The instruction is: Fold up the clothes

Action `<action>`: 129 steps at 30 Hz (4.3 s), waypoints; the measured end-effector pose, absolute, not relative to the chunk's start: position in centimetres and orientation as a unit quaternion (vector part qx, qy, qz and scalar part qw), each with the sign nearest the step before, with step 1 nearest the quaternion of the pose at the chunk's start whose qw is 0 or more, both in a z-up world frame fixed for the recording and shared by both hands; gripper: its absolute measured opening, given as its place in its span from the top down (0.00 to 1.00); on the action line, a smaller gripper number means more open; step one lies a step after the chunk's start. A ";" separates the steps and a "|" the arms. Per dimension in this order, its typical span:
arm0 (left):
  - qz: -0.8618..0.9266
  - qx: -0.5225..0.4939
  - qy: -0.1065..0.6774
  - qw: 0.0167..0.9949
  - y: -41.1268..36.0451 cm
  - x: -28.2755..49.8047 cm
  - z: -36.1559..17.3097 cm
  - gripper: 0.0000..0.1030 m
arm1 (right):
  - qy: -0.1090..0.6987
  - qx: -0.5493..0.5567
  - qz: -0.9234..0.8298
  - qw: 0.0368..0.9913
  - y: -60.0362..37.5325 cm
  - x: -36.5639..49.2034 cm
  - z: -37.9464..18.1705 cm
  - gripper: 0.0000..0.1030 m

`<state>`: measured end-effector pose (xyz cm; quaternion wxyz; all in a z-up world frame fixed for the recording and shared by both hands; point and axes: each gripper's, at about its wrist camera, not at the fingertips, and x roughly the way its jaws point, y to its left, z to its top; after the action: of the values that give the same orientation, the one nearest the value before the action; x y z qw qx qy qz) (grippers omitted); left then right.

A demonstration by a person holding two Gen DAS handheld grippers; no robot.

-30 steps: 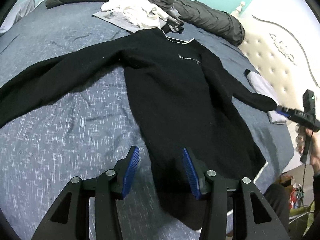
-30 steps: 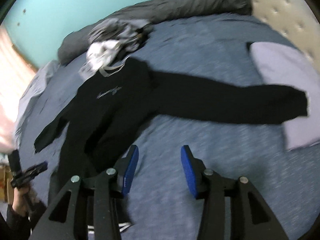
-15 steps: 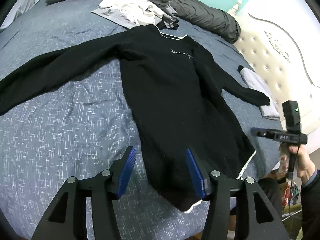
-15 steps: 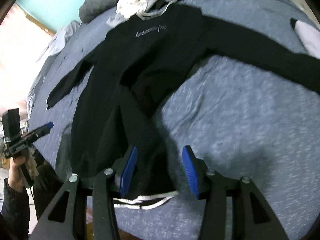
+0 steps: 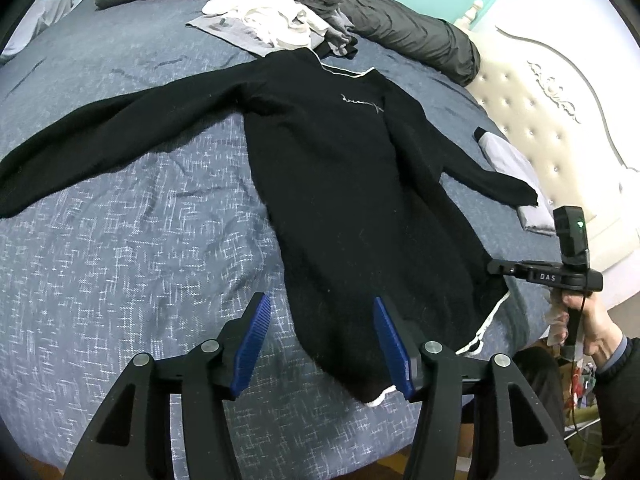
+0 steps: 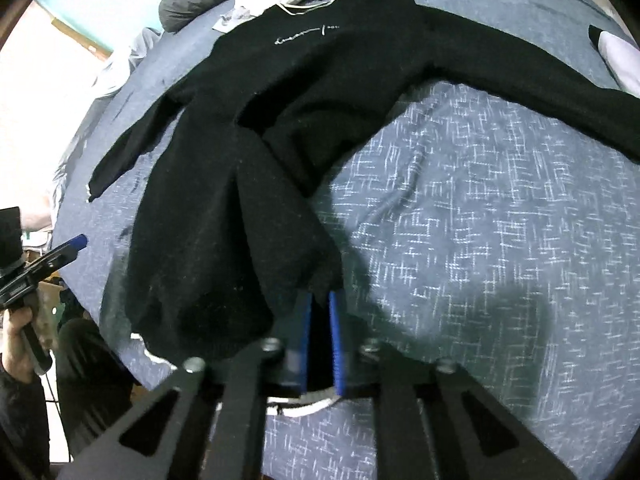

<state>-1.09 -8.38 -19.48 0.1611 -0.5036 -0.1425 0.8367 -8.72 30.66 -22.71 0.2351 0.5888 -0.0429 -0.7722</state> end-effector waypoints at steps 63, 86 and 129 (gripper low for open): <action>0.754 -0.587 -0.213 0.206 -5.0 0.0 -26.4 0.39 | -0.140 0.614 -0.755 0.183 38.6 -6.5 -25.2 0.52; 0.828 -0.464 -0.215 0.229 -10.3 -0.3 -15.2 0.90 | -0.137 0.582 -0.782 0.178 38.1 -5.7 -22.5 0.52; 0.835 -0.459 -0.262 0.155 -20.0 0.1 -17.2 0.91 | -0.165 0.628 -0.733 0.203 32.8 -5.0 -24.6 0.52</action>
<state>0.10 -19.96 -17.24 0.1550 -0.4592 -0.2616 0.8347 -5.03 32.77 -24.64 0.2035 0.6277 -0.1650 -0.7331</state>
